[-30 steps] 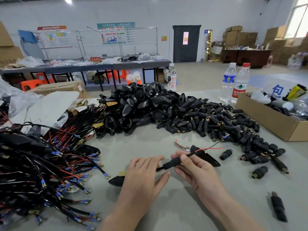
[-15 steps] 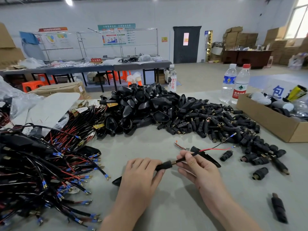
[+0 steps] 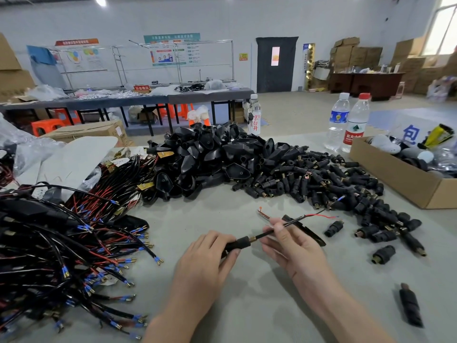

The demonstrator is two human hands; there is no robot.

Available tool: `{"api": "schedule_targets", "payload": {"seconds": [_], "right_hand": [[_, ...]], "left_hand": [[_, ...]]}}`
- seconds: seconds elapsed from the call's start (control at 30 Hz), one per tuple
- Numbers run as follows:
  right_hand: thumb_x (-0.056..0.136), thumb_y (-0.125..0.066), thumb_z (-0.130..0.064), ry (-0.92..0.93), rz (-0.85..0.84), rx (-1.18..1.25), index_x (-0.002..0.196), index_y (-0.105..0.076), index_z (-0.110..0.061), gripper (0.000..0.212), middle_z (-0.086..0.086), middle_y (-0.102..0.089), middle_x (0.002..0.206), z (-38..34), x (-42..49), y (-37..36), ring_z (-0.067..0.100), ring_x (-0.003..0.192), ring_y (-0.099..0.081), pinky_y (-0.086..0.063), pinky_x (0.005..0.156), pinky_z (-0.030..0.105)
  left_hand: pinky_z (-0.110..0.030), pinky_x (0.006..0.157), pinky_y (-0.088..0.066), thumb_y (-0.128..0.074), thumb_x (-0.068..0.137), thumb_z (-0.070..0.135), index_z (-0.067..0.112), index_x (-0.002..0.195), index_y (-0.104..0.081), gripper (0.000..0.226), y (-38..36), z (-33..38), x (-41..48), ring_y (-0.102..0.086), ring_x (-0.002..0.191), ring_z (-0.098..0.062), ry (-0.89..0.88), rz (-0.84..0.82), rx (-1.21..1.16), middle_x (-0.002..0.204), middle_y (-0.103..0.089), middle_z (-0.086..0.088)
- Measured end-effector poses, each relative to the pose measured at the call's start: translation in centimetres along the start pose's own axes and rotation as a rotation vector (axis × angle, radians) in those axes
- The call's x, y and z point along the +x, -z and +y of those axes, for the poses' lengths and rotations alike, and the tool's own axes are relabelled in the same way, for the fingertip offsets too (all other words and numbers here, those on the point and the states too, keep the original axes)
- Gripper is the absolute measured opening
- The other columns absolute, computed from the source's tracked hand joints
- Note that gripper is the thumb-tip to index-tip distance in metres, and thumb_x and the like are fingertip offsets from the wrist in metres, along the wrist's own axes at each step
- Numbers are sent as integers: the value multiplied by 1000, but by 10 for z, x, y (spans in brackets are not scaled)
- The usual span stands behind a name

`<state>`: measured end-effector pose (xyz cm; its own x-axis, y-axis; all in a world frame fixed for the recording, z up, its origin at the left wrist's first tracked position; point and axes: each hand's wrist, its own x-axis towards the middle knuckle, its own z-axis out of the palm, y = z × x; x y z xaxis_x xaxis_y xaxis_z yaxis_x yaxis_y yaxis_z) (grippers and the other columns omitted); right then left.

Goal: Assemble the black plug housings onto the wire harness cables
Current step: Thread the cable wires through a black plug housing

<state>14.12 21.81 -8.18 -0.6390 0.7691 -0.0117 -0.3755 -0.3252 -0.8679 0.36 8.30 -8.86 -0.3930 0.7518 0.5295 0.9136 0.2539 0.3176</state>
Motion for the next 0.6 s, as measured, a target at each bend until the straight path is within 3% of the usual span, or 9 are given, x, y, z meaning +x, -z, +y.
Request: {"api": "schedule_targets", "payload": {"seconds": [0.13, 0.2, 0.37, 0.6], "right_hand": [[89, -67, -9, -21, -60, -166, 99, -74, -9, 13, 6, -76, 90, 9, -4, -6, 17, 86, -73, -57, 69, 21], [91, -64, -4, -3, -42, -198, 97, -73, -8, 12, 6, -76, 88, 8, -4, -7, 15, 83, -73, -57, 68, 21], [92, -63, -3, 20, 18, -204, 98, -72, -5, 11, 8, -76, 87, 7, -1, -7, 15, 78, -73, -58, 66, 22], [95, -61, -8, 73, 96, -216, 97, -71, -8, 10, 7, -75, 88, 2, 0, -3, 18, 79, -73, -58, 66, 23]], "left_hand": [[-24, 70, -47, -41, 94, 50, 35, 104, -60, 26, 0, 3, 0, -54, 86, -5, -25, -28, -15, 96, -56, 19], [-24, 70, -48, -42, 93, 51, 35, 104, -59, 26, 1, 3, 0, -54, 87, -4, -16, -27, -23, 96, -55, 20], [-25, 75, -48, -47, 89, 51, 34, 111, -59, 30, 2, -1, 0, -54, 87, -3, -6, -40, -20, 102, -54, 20], [-27, 93, -46, -61, 90, 43, 30, 122, -56, 35, 4, -9, -1, -50, 115, -6, 42, -47, -31, 125, -50, 17]]}}
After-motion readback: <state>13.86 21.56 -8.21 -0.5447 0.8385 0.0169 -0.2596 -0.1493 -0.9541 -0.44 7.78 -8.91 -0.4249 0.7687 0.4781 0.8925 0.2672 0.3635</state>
